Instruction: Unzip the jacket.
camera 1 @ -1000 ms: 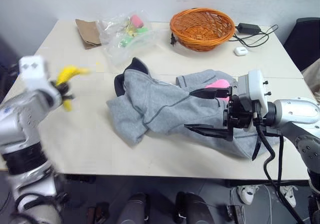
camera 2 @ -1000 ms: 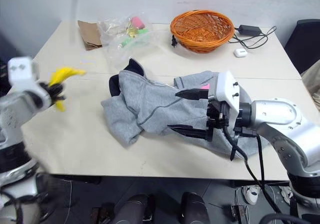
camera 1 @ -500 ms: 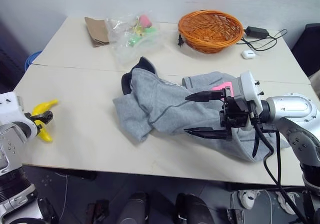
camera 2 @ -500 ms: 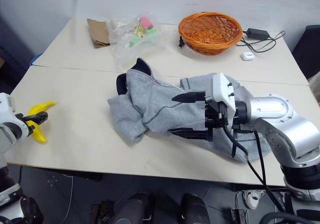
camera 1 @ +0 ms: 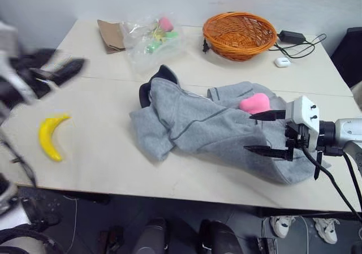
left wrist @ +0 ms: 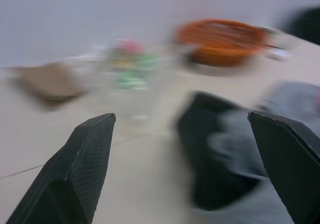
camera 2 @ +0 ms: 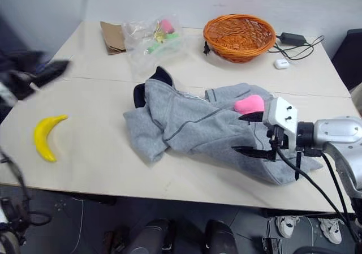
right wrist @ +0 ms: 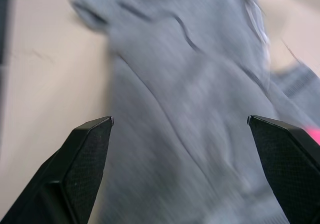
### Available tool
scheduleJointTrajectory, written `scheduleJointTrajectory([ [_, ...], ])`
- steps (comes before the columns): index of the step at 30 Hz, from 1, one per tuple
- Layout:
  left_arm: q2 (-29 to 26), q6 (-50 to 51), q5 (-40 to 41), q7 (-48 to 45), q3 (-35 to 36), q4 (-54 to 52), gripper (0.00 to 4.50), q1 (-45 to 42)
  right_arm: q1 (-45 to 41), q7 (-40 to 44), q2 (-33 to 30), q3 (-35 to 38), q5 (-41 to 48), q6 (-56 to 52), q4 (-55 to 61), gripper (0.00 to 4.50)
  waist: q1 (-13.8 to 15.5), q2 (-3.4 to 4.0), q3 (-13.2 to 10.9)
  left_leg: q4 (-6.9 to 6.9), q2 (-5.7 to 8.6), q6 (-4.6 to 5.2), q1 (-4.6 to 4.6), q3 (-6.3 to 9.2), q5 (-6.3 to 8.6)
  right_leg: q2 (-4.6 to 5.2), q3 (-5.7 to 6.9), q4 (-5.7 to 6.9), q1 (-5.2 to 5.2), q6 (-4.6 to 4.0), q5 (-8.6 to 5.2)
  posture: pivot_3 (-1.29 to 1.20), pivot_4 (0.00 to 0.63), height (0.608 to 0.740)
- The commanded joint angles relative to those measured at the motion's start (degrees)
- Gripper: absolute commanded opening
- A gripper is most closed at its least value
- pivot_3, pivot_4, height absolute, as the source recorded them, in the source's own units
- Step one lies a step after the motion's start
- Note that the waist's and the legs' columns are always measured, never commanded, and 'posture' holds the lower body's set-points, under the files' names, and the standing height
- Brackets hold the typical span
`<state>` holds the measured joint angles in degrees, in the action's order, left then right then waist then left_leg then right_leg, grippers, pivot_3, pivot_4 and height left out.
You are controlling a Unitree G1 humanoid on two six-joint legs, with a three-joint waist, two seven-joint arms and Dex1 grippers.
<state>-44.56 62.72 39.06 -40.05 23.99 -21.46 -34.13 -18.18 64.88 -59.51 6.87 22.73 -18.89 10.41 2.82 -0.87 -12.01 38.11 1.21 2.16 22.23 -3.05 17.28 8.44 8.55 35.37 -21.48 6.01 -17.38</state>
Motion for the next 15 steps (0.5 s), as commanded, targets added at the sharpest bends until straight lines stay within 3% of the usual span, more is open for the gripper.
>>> scheduleJointTrajectory([
  [1, 0.18, -9.78, -5.56, -7.71, -20.27, -2.78, 4.46, -1.81, 0.76, 2.00, -3.97, -1.74, -10.16, 14.20, -9.39, 4.50, -0.14, 0.00, -0.01, -0.01, -0.04, 0.01, 0.00, -0.04, -0.01, -0.06, -0.04, -0.01, -0.03, 0.00, 0.00, 0.00, 0.150, 0.740],
  [5, 1.13, -23.10, -19.48, -12.31, -38.94, 4.49, 4.46, -6.97, -2.69, 3.46, -5.24, -4.45, -16.56, 25.03, -19.68, 4.50, -0.82, 0.04, -0.02, -0.05, -0.16, 0.00, -0.13, -0.32, -0.09, -0.41, -0.25, -0.16, -0.06, -0.04, 0.02, 0.00, 0.150, 0.740],
  [8, 2.21, -31.12, -28.03, -15.11, -48.37, 8.94, 4.46, -9.36, -6.11, 3.92, -6.02, -6.79, -21.40, 32.90, -27.51, 4.50, -1.54, 0.17, -0.07, -0.08, -0.26, 0.01, -0.17, -0.46, -0.10, -0.51, -0.36, -0.18, -0.09, -0.07, 0.04, 0.00, 0.150, 0.740],
  [15, 7.79, -33.11, -36.06, -14.15, -53.96, 11.68, 4.46, -9.59, -15.46, 1.27, -3.70, -13.49, -31.04, 47.41, -40.75, 4.50, -1.55, 0.22, -0.10, -0.06, -0.45, 0.03, -0.07, -0.53, -0.08, -0.69, -0.40, -0.14, -0.16, -0.10, 0.05, 0.00, 0.150, 0.740],
])
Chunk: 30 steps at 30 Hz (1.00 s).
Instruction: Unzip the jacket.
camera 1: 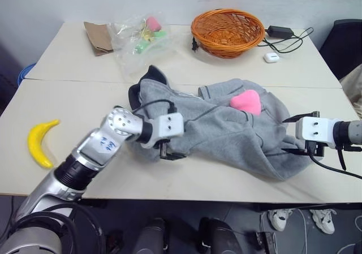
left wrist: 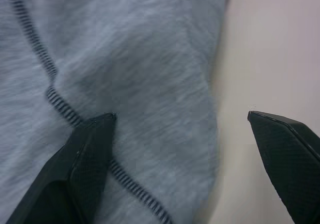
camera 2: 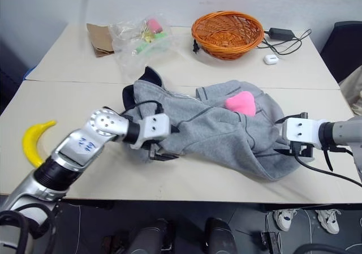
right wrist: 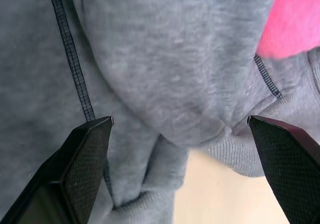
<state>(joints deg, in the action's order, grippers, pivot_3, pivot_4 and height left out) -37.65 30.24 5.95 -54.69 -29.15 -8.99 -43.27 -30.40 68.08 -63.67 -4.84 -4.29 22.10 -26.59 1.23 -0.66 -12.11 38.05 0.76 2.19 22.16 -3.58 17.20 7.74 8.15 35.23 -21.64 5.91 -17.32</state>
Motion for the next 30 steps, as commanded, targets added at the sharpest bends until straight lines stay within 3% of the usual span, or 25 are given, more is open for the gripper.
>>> scheduleJointTrajectory([
  [1, 1.24, -0.62, -4.01, 0.54, -1.28, -0.72, 4.46, -0.26, -4.93, -2.91, 1.11, -3.03, -5.79, 8.47, -5.71, 4.50, 0.02, 0.00, 0.00, 0.03, 0.00, 0.00, 0.00, 0.00, 0.00, 0.01, -0.01, 0.04, 0.00, -0.01, 0.00, 0.00, 0.150, 0.740],
  [5, 2.37, 0.05, -5.74, 0.22, -1.11, -0.99, 3.54, 0.63, -10.53, -6.65, 4.25, -6.70, -10.96, 14.13, -12.71, 4.50, 0.01, 0.01, 0.00, 0.12, 0.00, 0.01, -0.01, 0.01, 0.00, 0.01, -0.02, 0.10, 0.01, -0.02, 0.01, 0.00, 0.150, 0.740],
  [7, 2.69, 0.91, -6.08, 0.17, -0.57, -1.43, 2.91, 0.78, -12.77, -8.32, 5.52, -8.21, -12.96, 16.70, -16.27, 4.11, 0.00, 0.01, -0.01, 0.12, 0.00, 0.01, -0.01, 0.02, 0.00, 0.01, -0.03, 0.11, 0.01, -0.02, 0.01, 0.00, 0.150, 0.740],
  [16, -0.88, 1.06, -7.16, -1.44, 1.48, -4.06, 0.00, 5.62, -16.76, -7.11, 3.52, -10.52, -15.11, 22.54, -24.84, 1.01, -0.05, 0.02, 0.00, 0.16, 0.00, 0.02, -0.02, 0.05, -0.01, 0.02, -0.03, 0.12, 0.04, -0.05, 0.03, 0.00, 0.150, 0.740],
  [19, -4.58, -0.21, -6.72, -3.48, 2.98, -5.34, 0.00, 8.67, -14.20, -1.30, 1.84, -9.28, -10.77, 21.57, -21.51, 0.01, -0.06, 0.03, 0.00, 0.15, -0.02, 0.02, -0.02, 0.06, -0.01, 0.02, -0.02, 0.12, 0.04, -0.05, 0.03, 0.00, 0.150, 0.740],
  [22, -9.32, -3.01, -6.08, -6.47, 4.75, -6.21, 0.00, 12.06, -8.24, 6.05, -1.27, -7.65, -3.65, 16.99, -12.88, 0.01, -0.04, 0.04, 0.00, 0.11, -0.06, 0.01, -0.03, 0.09, 0.00, 0.01, 0.00, 0.07, 0.04, -0.06, 0.02, 0.00, 0.150, 0.740],
  [25, -15.08, -8.04, -5.42, -10.54, 7.09, -5.82, 0.00, 15.47, 5.39, 13.84, -7.62, -4.12, 8.58, 4.95, 5.02, 0.01, 0.20, 0.19, 0.04, 0.11, -0.14, -0.02, -0.02, 0.12, 0.03, 0.05, 0.01, 0.03, 0.05, -0.09, 0.01, 0.00, 0.150, 0.740],
  [27, -18.61, -11.94, -5.51, -13.06, 8.29, -4.38, 0.00, 16.72, 18.78, 14.77, -11.90, 1.45, 17.62, -4.86, 20.29, 0.01, 0.26, 0.30, 0.05, 0.16, -0.23, -0.08, -0.05, 0.14, 0.08, 0.13, 0.00, 0.04, 0.09, -0.16, -0.01, 0.00, 0.150, 0.740],
  [30, -21.50, -16.22, -5.82, -15.17, 9.69, -1.72, 0.00, 17.43, 34.92, 11.65, -12.23, 11.62, 23.41, -14.65, 35.96, 0.01, 0.34, 0.35, 0.09, 0.15, -0.34, -0.13, -0.09, 0.20, 0.13, 0.12, 0.10, 0.02, 0.16, -0.28, -0.02, 0.00, 0.150, 0.740],
])
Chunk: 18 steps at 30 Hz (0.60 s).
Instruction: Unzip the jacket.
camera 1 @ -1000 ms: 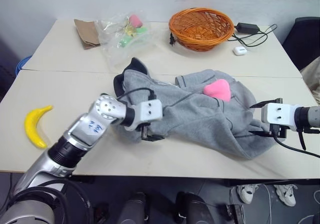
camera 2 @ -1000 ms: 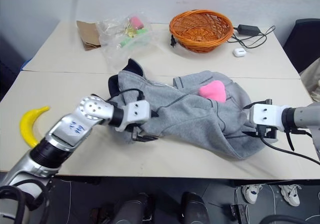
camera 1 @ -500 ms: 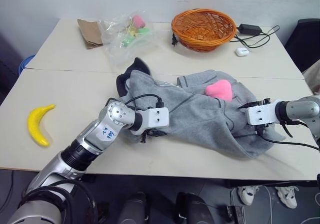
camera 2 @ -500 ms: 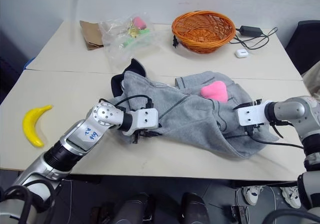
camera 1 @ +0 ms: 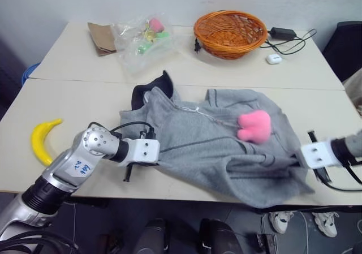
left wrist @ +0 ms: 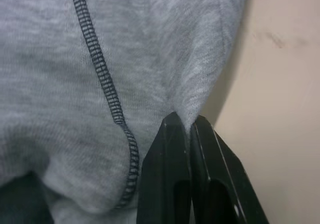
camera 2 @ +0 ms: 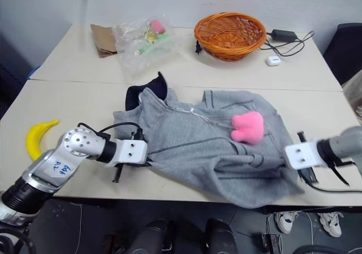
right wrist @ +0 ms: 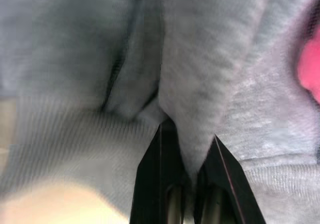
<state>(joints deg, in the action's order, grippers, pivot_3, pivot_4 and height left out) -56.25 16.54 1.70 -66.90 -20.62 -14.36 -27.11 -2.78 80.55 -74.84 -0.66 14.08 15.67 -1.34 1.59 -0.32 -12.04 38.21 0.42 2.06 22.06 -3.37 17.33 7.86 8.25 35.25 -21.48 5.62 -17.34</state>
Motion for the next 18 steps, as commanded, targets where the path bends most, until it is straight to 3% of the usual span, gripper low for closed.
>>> scheduleJointTrajectory([
  [1, -3.70, -4.14, -1.83, -3.53, 1.54, 4.95, 0.00, 1.36, 13.25, -1.59, 0.30, 11.15, 6.17, -11.23, 15.93, 0.01, -0.11, 0.07, 0.04, 0.01, -0.05, -0.04, -0.04, 0.00, 0.04, -0.05, 0.03, -0.09, 0.05, -0.06, 0.02, 0.00, 0.150, 0.740],
  [3, -4.98, -6.29, -1.48, -5.34, 2.27, 6.62, 0.00, 1.95, 22.49, -3.57, 3.20, 16.07, 6.77, -16.05, 24.83, 0.01, -0.23, 0.09, 0.04, -0.01, -0.11, -0.03, -0.11, -0.15, 0.12, -0.05, -0.07, -0.21, 0.01, -0.16, 0.08, 0.00, 0.150, 0.740],
  [6, -7.34, -4.58, 2.64, -10.06, 3.60, 3.90, 0.00, 5.28, 27.92, -8.24, 6.56, 18.07, 3.43, -19.73, 31.40, 0.01, -0.28, 0.07, 0.06, -0.10, -0.25, -0.18, -0.22, -0.20, 0.30, -0.15, -0.18, -0.21, -0.03, -0.22, 0.04, 0.00, 0.150, 0.740],
  [16, -6.28, 6.39, 5.52, -6.97, 7.21, -4.57, 0.00, 12.75, 28.71, -14.61, 10.82, 18.88, -4.44, -22.58, 33.67, 0.01, -0.08, 0.09, 0.08, -0.11, -0.30, -0.14, -0.42, -0.58, 0.38, -0.29, -0.57, -0.21, -0.04, -0.27, 0.01, 0.00, 0.150, 0.740],
  [18, -5.65, 7.48, 5.38, -5.68, 8.20, -4.95, 0.66, 13.34, 28.48, -13.90, 10.79, 19.39, -3.27, -24.14, 34.12, 0.00, -0.06, 0.11, 0.10, -0.11, -0.30, -0.13, -0.44, -0.61, 0.39, -0.29, -0.61, -0.20, -0.03, -0.27, 0.01, 0.00, 0.150, 0.740],
])
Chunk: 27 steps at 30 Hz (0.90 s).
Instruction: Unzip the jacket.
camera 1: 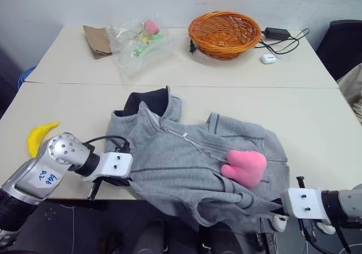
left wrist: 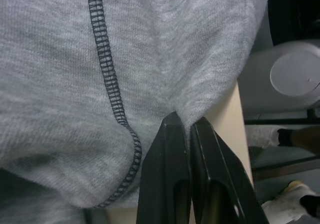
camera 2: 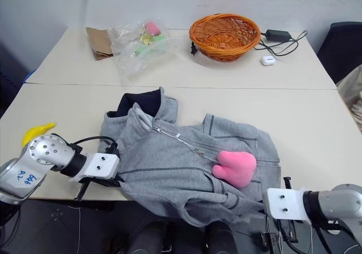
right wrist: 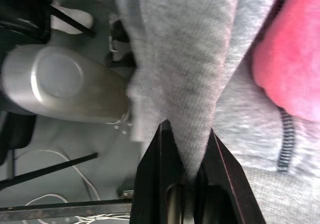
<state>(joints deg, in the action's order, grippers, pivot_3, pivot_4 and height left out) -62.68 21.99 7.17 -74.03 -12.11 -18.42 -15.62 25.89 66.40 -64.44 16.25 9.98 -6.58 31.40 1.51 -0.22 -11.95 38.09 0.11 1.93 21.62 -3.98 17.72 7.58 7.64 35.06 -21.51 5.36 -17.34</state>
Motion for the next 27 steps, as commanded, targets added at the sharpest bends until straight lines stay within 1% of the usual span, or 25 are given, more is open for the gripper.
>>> scheduleJointTrajectory([
  [1, 0.80, 2.14, -0.03, 1.41, -0.04, -0.79, 0.92, 2.20, -0.34, 1.19, 0.10, 3.11, 2.14, -2.88, 1.74, 0.00, 0.02, 0.02, 0.01, 0.00, 0.00, 0.00, -0.03, 0.00, 0.00, 0.00, 0.00, 0.00, 0.02, 0.00, 0.00, 0.00, 0.150, 0.740],
  [2, 0.67, 2.31, 0.09, 1.23, 0.29, -0.57, 1.24, 2.52, -0.53, 2.41, -0.34, 3.91, 3.82, -4.17, 2.15, 0.56, 0.08, 0.04, 0.03, 0.00, 0.01, 0.01, -0.05, 0.00, 0.00, 0.02, 0.00, 0.01, 0.08, 0.00, 0.00, 0.00, 0.150, 0.740],
  [3, 0.46, 2.29, 0.20, 1.02, 0.67, -0.28, 1.52, 2.79, -0.75, 3.67, -0.77, 4.68, 5.07, -4.82, 2.43, 0.80, 0.21, 0.05, 0.03, 0.00, 0.02, 0.02, -0.07, 0.00, 0.00, 0.02, -0.01, 0.02, 0.08, 0.00, 0.00, 0.00, 0.150, 0.740],
  [5, -0.66, 1.87, 1.07, -0.13, 2.07, 0.31, 2.08, 3.40, -2.03, 5.44, -1.31, 6.33, 7.14, -6.08, 2.57, 1.42, 0.31, 0.06, 0.03, 0.00, 0.02, 0.05, -0.09, 0.01, 0.00, 0.05, -0.02, 0.04, 0.08, 0.00, 0.00, 0.00, 0.150, 0.740],
  [6, -1.51, 1.93, 2.16, -1.27, 3.19, 0.44, 2.44, 3.79, -3.05, 6.24, -1.62, 7.26, 8.47, -7.03, 2.47, 1.82, 0.30, 0.06, 0.03, 0.00, 0.02, 0.06, -0.13, 0.02, 0.01, 0.05, -0.04, 0.06, 0.10, 0.00, 0.00, 0.00, 0.150, 0.740],
  [9, -3.72, 4.62, 9.02, -5.90, 8.57, 1.27, 3.31, 2.89, -7.89, 9.95, -3.58, 10.66, 14.37, -10.93, 0.91, 2.81, 0.03, 0.07, 0.02, 0.00, -0.01, 0.05, -0.12, 0.04, 0.02, 0.06, -0.04, 0.10, 0.05, -0.02, 0.00, 0.00, 0.150, 0.740],
  [12, -5.98, 8.99, 17.34, -12.77, 12.42, 3.81, 4.27, -2.57, -16.06, 12.45, -5.36, 12.08, 21.53, -14.20, -2.72, 3.85, -0.18, 0.01, -0.04, 0.00, -0.06, 0.01, -0.11, 0.04, 0.04, 0.05, -0.01, 0.15, -0.01, -0.10, -0.05, 0.00, 0.150, 0.740],
  [13, -6.38, 10.22, 19.38, -14.81, 12.77, 5.02, 4.50, -4.95, -18.86, 12.97, -5.75, 11.80, 23.94, -15.86, -3.88, 4.17, -0.17, 0.03, -0.05, 0.03, -0.07, 0.00, -0.10, 0.04, 0.04, 0.04, 0.01, 0.16, -0.02, -0.11, -0.05, 0.00, 0.150, 0.740],
  [14, -6.56, 12.42, 22.58, -16.72, 11.94, 7.84, 4.50, -10.90, -24.19, 13.31, -6.22, 10.60, 27.54, -17.96, -6.62, 4.48, -0.12, 0.02, -0.06, 0.02, -0.07, 0.00, -0.08, 0.04, 0.04, 0.05, 0.01, 0.15, -0.03, -0.11, -0.05, 0.00, 0.150, 0.740],
  [15, -5.55, 12.22, 23.97, -17.75, 9.73, 11.95, 4.50, -18.17, -30.61, 13.01, -6.35, 7.92, 29.46, -19.87, -10.05, 4.48, 0.01, 0.03, -0.08, 0.04, -0.07, -0.03, -0.12, 0.06, 0.06, 0.04, 0.02, 0.14, 0.03, -0.13, -0.07, 0.00, 0.150, 0.740],
  [16, -3.90, 11.78, 23.68, -18.29, 6.97, 16.46, 4.50, -25.42, -36.79, 12.49, -6.00, 4.78, 29.82, -21.04, -13.35, 4.48, 0.15, 0.02, -0.11, 0.08, -0.04, 0.00, 0.00, 0.11, 0.04, 0.05, 0.06, 0.13, -0.04, -0.13, -0.07, 0.00, 0.150, 0.740],
  [18, 0.23, 11.12, 22.35, -18.47, 1.12, 25.48, 4.50, -38.04, -47.16, 11.83, -4.29, -1.31, 28.54, -23.18, -19.20, 4.48, 0.18, -0.04, -0.06, 0.17, 0.07, 0.08, 0.11, 0.17, 0.00, 0.06, 0.10, 0.15, -0.08, -0.09, -0.02, 0.00, 0.150, 0.740],
  [20, 5.09, 10.99, 22.30, -18.47, -4.02, 35.01, 4.50, -49.43, -55.16, 11.82, -1.77, -7.33, 25.00, -23.30, -24.74, 4.48, 0.10, -0.05, -0.06, 0.28, 0.17, 0.11, 0.15, 0.15, -0.02, -0.02, 0.10, 0.21, -0.05, -0.06, -0.01, 0.00, 0.150, 0.740],
  [21, 8.80, 8.14, 19.54, -18.47, -5.82, 41.26, 4.50, -54.59, -58.39, 10.99, -0.47, -10.81, 21.33, -22.11, -27.77, 4.48, -0.03, -0.12, -0.01, 0.27, 0.20, 0.20, 0.36, 0.15, -0.07, -0.08, 0.12, 0.33, -0.18, 0.05, 0.05, 0.00, 0.150, 0.740],
  [22, 13.13, 3.10, 14.75, -17.76, -7.47, 48.65, 4.50, -59.26, -61.25, 9.80, 0.99, -14.39, 16.89, -20.19, -30.98, 4.48, -0.04, -0.14, -0.01, 0.39, 0.25, 0.25, 0.45, 0.09, -0.10, -0.17, 0.12, 0.49, -0.30, 0.06, 0.04, 0.00, 0.150, 0.740],
  [24, 20.22, -9.70, 4.71, -13.69, -11.57, 62.25, 4.50, -65.55, -65.39, 8.31, 3.57, -19.65, 10.54, -17.76, -36.35, 4.48, -0.09, -0.18, 0.01, 0.83, 0.30, 0.35, 1.04, -0.04, -0.05, -0.27, 0.18, 0.62, -0.76, 0.17, 0.06, 0.00, 0.150, 0.740],
  [25, 22.64, -15.37, 1.04, -11.40, -13.14, 67.56, 4.50, -67.43, -66.79, 8.30, 4.60, -21.18, 8.97, -17.30, -38.15, 4.48, -0.12, -0.18, 0.01, 1.04, 0.39, 0.48, 1.41, -0.21, -0.07, -0.21, 0.25, 0.87, -1.19, 0.26, 0.09, 0.00, 0.150, 0.740],
  [27, 26.45, -25.18, -5.21, -7.62, -15.32, 76.52, 4.50, -70.03, -68.70, 9.07, 6.21, -23.27, 6.95, -16.73, -40.72, 4.48, -0.26, -0.18, 0.00, 0.97, 0.56, 0.67, 1.68, -0.60, -0.13, -0.06, 0.25, 0.78, -1.50, 0.50, 0.22, 0.00, 0.150, 0.740],
])
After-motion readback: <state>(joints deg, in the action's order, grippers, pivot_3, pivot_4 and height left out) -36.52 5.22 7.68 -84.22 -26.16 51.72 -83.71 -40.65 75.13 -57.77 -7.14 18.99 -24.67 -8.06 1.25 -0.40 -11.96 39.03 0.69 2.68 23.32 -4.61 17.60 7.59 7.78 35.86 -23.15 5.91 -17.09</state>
